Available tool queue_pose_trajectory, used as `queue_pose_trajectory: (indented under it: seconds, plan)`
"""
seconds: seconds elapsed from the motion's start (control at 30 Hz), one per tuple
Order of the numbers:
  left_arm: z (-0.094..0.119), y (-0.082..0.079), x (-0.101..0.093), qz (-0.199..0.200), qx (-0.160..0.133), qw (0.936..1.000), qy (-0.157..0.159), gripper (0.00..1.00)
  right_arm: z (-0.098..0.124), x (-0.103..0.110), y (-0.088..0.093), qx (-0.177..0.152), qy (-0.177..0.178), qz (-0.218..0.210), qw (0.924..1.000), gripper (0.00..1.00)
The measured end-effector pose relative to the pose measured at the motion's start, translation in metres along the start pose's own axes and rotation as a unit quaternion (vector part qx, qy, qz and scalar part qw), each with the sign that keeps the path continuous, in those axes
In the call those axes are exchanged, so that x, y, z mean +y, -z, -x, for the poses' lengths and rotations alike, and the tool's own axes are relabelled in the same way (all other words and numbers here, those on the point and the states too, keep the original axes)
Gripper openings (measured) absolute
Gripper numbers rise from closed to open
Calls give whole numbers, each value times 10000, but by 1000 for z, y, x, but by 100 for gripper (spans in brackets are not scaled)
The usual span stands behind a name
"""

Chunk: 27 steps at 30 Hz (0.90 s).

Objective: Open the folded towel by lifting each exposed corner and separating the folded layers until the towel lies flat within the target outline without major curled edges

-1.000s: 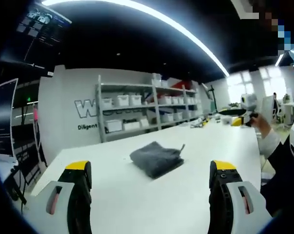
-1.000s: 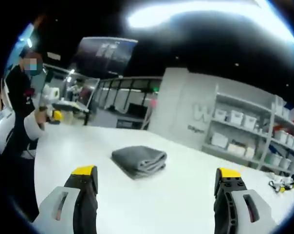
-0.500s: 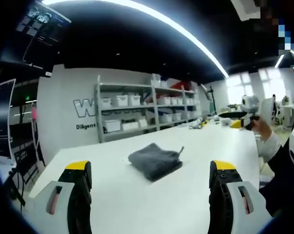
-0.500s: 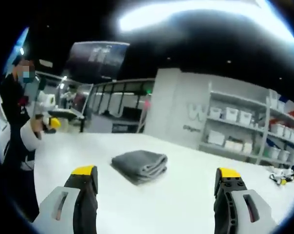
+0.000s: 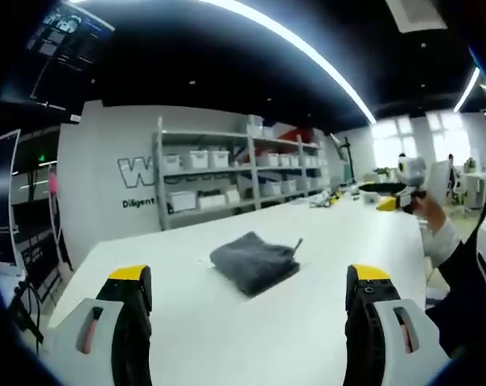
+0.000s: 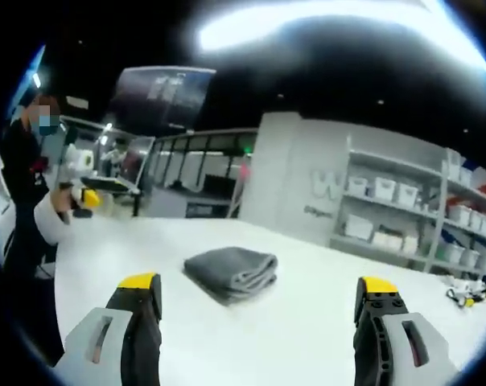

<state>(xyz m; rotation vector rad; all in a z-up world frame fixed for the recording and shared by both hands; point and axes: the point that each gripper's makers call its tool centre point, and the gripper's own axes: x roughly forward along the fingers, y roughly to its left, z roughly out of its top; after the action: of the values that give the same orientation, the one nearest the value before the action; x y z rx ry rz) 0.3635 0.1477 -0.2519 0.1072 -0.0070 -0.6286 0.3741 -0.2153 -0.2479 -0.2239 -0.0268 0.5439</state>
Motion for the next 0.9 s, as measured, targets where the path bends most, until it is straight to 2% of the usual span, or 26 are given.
queue_pose_trajectory:
  seconds: [0.1,0.23,0.4,0.6,0.9]
  plan:
    - [0,5,-3,-32,108,9999,95,99,-4,1,2,2,-14,-18,10000,100]
    - [1,7,-3,-16,113,9999,118,100,-8,1,5,57,-59,-60,9999,100]
    - [2,3,-6,29,4,9998,189,100,-12,0,4,48,-76,-46,9999,100]
    - [4,1,-13,-64,59,9998,197,100,-13,0,1,30,-131,5,9999,100]
    - [4,-4,-15,-80,-76,9998,179,100,-30,8,13,226,-349,184,9990,100]
